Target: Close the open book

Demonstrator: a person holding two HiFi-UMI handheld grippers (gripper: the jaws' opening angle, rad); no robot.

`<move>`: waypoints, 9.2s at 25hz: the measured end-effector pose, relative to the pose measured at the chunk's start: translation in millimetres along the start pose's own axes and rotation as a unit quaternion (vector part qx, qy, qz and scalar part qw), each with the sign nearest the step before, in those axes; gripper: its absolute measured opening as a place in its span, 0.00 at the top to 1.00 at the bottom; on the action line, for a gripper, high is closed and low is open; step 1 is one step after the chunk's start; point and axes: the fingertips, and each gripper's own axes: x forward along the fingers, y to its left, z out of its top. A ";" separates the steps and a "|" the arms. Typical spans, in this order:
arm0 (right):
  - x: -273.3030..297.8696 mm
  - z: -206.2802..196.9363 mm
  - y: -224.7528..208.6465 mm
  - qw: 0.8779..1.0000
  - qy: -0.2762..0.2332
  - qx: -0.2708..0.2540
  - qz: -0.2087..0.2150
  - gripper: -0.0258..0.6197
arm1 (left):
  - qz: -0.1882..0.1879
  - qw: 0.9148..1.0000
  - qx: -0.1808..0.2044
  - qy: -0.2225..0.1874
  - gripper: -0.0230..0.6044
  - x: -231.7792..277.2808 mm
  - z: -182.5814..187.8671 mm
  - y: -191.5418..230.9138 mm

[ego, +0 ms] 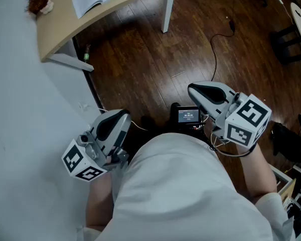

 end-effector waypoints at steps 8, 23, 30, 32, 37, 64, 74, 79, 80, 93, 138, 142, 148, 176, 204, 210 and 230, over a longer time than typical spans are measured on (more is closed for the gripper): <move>20.2 3.7 15.1 1.000 0.000 0.003 -0.006 0.96 | -0.002 1.000 -0.002 -0.001 0.97 -23.8 7.2 11.5; 47.5 5.4 44.1 1.000 0.003 -0.003 -0.012 0.96 | -0.011 1.000 0.003 0.010 0.97 -55.0 14.0 25.0; 58.0 11.6 48.2 1.000 0.005 -0.007 -0.012 0.96 | -0.012 1.000 0.003 0.012 0.97 -59.7 19.0 30.9; 62.1 10.8 49.0 1.000 0.006 -0.007 -0.013 0.96 | -0.013 1.000 0.003 0.012 0.97 -62.5 19.5 34.4; 67.9 11.4 51.3 1.000 0.007 -0.007 -0.014 0.96 | -0.009 1.000 0.005 0.009 0.97 -69.1 23.2 39.2; 128.8 34.7 18.2 0.999 0.020 -0.005 0.030 0.96 | 0.031 0.999 0.008 -0.006 0.97 -51.1 48.4 82.6; 193.7 85.6 -52.4 0.995 0.041 -0.012 0.086 0.96 | 0.086 0.996 0.003 -0.019 0.97 1.1 80.7 149.2; 216.6 117.7 -88.9 0.993 0.054 -0.026 0.106 0.96 | 0.112 0.993 -0.005 -0.028 0.97 33.6 100.3 181.7; 219.6 122.9 -95.8 0.992 0.056 -0.027 0.110 0.96 | 0.117 0.993 -0.006 -0.029 0.97 39.7 104.3 186.9; 236.9 162.5 -169.0 0.989 0.064 -0.026 0.132 0.96 | 0.161 0.986 0.000 -0.042 0.97 105.7 144.6 227.8; 450.3 213.0 -79.8 0.986 0.111 -0.114 0.051 0.96 | 0.105 0.993 -0.042 -0.041 0.97 -37.3 237.0 434.9; 467.4 209.6 -86.5 0.972 0.125 -0.190 0.049 0.96 | 0.117 0.992 -0.041 -0.031 0.97 -36.7 229.7 450.0; 504.2 203.2 -104.9 0.939 0.145 -0.309 0.044 0.96 | 0.145 0.988 -0.039 -0.020 0.97 -24.1 214.8 477.1; 660.7 166.0 -154.9 0.807 0.210 -0.550 0.050 0.90 | 0.191 0.977 -0.097 0.017 0.87 14.6 150.0 588.8; 685.4 153.6 -169.9 0.774 0.255 -0.578 0.043 0.90 | 0.169 0.979 -0.112 0.022 0.87 22.4 141.8 596.4; 685.9 156.7 -169.4 0.777 0.253 -0.575 0.037 0.95 | 0.169 0.979 -0.112 0.020 0.87 21.6 143.0 596.6; 675.3 175.6 -156.8 0.817 0.199 -0.540 0.031 0.96 | 0.169 0.950 -0.263 -0.022 0.78 37.0 148.1 651.5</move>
